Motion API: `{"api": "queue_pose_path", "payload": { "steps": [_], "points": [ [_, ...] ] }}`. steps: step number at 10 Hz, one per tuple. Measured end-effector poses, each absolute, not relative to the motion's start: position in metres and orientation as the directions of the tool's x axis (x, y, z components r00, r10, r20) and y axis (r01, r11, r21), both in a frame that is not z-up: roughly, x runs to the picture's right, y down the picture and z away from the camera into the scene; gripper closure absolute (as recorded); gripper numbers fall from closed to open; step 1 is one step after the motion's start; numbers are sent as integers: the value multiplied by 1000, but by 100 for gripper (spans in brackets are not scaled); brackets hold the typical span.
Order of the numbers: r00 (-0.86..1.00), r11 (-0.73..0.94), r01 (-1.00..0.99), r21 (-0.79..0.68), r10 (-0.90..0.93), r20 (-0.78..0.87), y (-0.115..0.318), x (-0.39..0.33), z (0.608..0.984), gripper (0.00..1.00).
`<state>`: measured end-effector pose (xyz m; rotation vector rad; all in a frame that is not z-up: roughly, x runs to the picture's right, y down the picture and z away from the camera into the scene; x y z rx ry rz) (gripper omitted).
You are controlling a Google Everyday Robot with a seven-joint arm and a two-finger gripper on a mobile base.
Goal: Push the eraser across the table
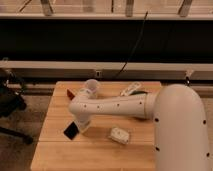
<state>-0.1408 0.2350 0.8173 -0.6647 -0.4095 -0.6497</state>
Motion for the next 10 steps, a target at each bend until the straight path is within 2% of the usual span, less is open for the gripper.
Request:
{"api": "queue_pose_path", "payload": {
  "steps": [10],
  "points": [
    [658,582,731,-356,-462,595,219,-192,828,97]
  ]
}}
